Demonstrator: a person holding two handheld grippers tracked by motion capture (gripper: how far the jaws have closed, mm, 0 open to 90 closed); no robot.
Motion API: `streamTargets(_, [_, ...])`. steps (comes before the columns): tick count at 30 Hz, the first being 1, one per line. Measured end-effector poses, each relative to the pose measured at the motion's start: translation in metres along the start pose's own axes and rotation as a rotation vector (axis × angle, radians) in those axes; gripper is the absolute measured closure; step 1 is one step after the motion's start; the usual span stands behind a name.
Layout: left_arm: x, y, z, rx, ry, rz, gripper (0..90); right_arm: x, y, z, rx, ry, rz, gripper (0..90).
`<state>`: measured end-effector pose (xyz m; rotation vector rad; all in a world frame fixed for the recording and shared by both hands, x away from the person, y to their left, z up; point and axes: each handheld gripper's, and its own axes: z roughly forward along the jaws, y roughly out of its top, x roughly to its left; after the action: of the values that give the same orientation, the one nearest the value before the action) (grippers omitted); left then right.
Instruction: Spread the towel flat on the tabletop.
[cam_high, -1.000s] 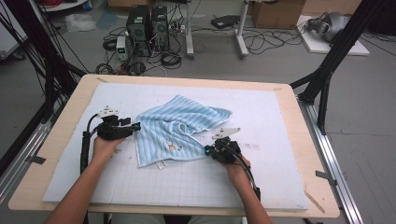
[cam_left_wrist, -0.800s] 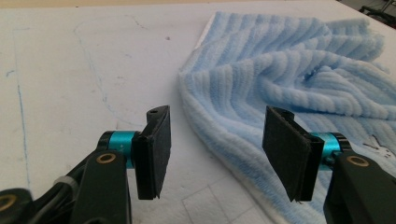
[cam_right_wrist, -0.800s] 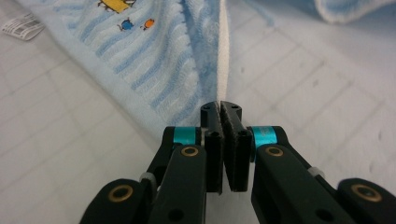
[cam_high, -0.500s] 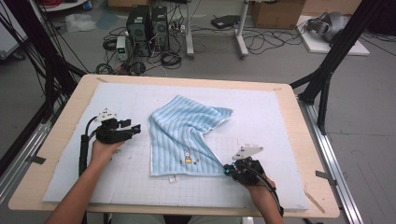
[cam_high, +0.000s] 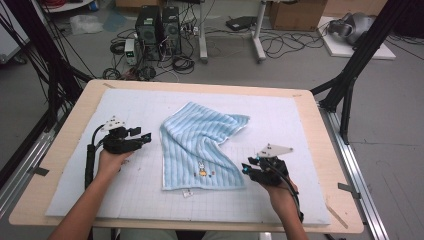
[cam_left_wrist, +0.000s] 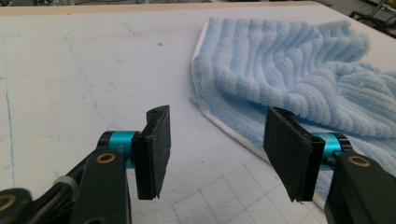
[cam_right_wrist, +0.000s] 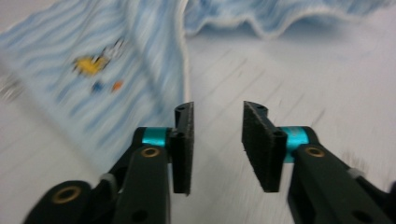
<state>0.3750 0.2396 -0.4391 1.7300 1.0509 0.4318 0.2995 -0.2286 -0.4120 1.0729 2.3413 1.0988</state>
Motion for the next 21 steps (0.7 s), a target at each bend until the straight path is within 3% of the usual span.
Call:
streamTargets(2, [-0.001,0.0,0.0,0.001,-0.006,0.002,41.6,-0.005,0.012,0.016,-0.023,-0.017,0.014,55.5])
streamTargets(7, [-0.003,0.0,0.001,0.001,-0.011,0.009,41.2,-0.014,0.041,0.054,-0.028,-0.051,0.025,54.0])
streamTargets(13, [-0.003,0.0,0.0,0.0,-0.016,0.008,41.0,-0.018,0.063,0.084,-0.016,-0.048,0.045,50.0])
streamTargets(17, [-0.003,0.0,0.0,-0.004,-0.017,0.005,41.1,-0.016,0.069,0.104,0.035,-0.027,0.041,48.6])
streamTargets(21, [-0.002,0.0,-0.001,-0.005,-0.018,0.002,41.0,-0.016,0.065,0.122,0.103,-0.032,0.013,55.6])
